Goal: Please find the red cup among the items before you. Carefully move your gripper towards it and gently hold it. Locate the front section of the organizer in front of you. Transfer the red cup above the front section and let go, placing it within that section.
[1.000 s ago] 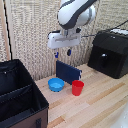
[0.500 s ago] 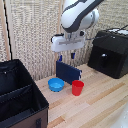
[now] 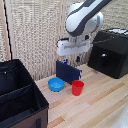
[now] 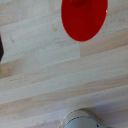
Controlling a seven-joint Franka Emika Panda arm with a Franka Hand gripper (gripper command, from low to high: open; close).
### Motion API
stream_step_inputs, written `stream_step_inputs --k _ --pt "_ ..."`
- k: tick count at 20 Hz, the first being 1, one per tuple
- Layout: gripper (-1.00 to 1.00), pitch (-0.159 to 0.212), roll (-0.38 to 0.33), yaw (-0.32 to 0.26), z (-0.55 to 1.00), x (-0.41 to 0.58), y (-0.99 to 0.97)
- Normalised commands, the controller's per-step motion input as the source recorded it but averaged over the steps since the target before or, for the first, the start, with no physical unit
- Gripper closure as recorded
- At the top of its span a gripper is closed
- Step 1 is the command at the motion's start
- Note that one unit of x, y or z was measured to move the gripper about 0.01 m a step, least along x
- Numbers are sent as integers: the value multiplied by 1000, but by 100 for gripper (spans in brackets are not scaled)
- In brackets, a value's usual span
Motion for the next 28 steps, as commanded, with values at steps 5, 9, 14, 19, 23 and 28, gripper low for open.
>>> stream_step_inputs --k 5,9,14,19,23,28 --pt "-100 0 56 0 -235 -210 -536" --pt "-100 0 52 0 -222 -198 -471" --pt "-100 -3 17 8 -261 -114 -271" --pt "-100 -2 21 6 -308 -179 -277" --pt "-100 -1 12 -46 -276 -268 -281" --pt "-100 -18 3 -39 -258 -58 -110"
